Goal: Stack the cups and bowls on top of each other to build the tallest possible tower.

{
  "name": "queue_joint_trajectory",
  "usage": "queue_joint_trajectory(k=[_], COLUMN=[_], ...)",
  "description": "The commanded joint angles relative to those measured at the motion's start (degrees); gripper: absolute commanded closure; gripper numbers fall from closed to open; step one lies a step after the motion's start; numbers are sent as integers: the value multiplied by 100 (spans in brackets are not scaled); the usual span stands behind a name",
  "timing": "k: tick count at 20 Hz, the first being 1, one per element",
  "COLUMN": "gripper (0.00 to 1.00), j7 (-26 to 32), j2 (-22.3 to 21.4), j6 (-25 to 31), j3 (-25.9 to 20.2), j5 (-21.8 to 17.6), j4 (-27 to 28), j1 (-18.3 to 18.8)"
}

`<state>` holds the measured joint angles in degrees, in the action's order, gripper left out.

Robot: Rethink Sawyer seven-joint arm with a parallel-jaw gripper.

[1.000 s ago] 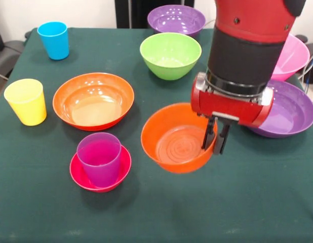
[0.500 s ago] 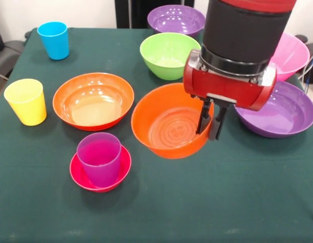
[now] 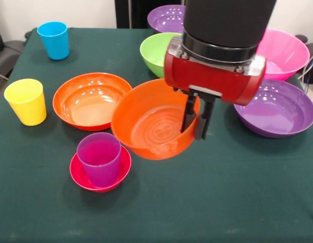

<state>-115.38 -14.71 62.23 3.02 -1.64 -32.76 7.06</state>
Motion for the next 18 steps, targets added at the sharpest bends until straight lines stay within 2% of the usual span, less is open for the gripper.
queue_joint_trajectory(k=[1, 7, 18], gripper=[100, 100, 100], j7=[1617, 1852, 2095], j2=[242, 350, 178], j6=[598, 729, 534], j3=[-737, -841, -891], j5=[-103, -136, -165], j4=[8, 186, -198], j1=[223, 362, 490])
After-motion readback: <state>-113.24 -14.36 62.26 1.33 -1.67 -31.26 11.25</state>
